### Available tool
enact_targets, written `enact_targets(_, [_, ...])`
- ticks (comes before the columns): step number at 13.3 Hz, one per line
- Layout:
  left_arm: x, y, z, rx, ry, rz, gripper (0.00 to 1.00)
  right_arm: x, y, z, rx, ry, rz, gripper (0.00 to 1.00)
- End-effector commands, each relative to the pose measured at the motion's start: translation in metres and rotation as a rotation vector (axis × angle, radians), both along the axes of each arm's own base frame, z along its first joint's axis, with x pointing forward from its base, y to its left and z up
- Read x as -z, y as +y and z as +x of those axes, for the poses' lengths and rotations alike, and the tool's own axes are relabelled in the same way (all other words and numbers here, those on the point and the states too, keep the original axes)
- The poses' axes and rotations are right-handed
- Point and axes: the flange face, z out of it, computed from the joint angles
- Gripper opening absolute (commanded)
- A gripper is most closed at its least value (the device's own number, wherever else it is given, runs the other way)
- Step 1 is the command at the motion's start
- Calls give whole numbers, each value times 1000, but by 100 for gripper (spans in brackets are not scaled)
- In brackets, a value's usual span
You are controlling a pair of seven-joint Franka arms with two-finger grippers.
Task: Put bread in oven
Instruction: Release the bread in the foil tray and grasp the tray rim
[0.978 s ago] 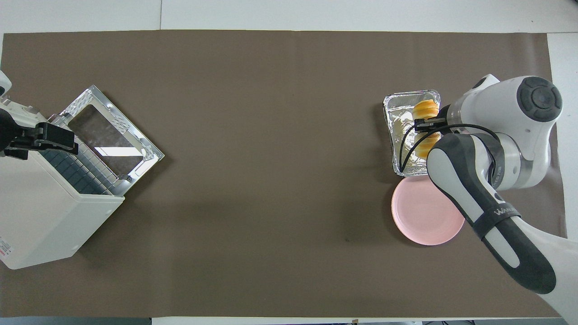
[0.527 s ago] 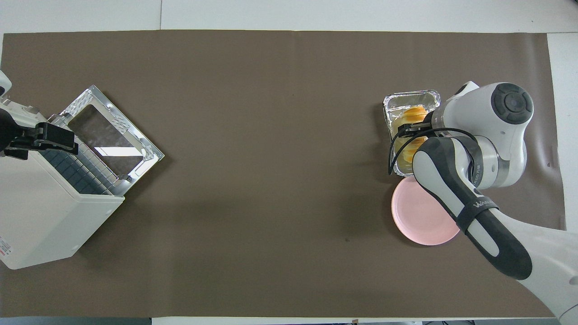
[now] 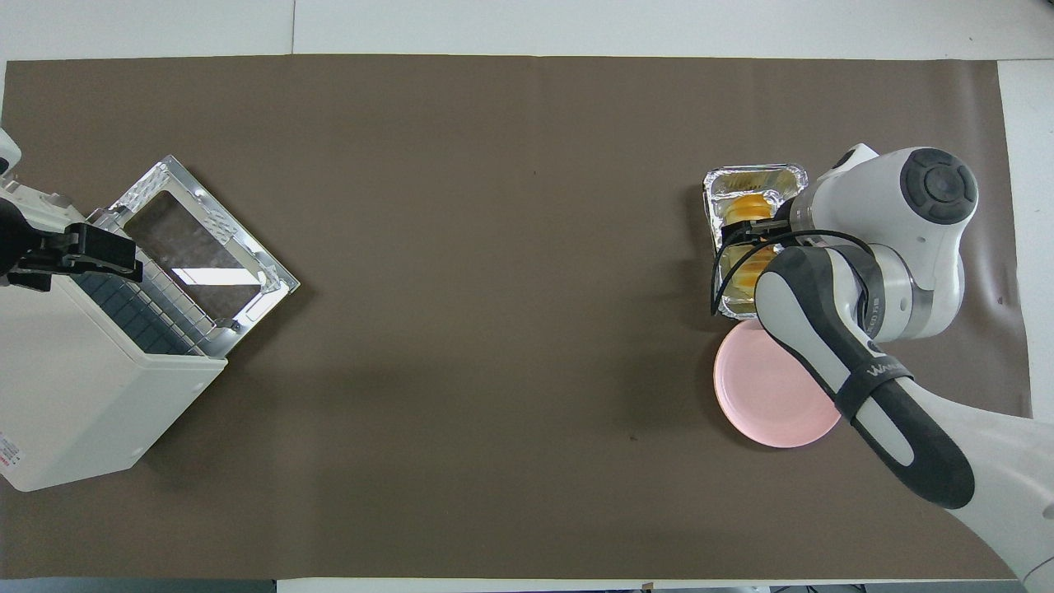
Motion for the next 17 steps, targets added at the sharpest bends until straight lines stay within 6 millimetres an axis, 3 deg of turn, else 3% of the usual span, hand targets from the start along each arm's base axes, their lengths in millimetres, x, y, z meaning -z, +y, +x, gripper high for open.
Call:
enact_targets(1, [-5,3,-6,-3,-11,-7,100,-19,-34,12,-44,-10,-8,100])
enact_targets(3, [-5,3,-6,-3,-12,-7,100,-21,-42,13,-46,-6,-8,100])
enact_targets(6, [-5,3,-6,-3,-11,-7,100,-5,-72,5,3,21,-6,100])
enact_targets(8, [-5,3,-6,-3,-12,-7,100,4,-72,-1,24,36,3,99])
enact_targets(13, [-5,3,-7,-3,-9,-7,100,25,-84,-13,60,52,6,80])
enact_targets(15, [-5,3,-6,-3,-12,-7,100,27,-84,-15,60,56,6,56])
enact_targets(17, [-5,3,-6,-3,-12,-7,100,26,-82,-14,55,52,5,10])
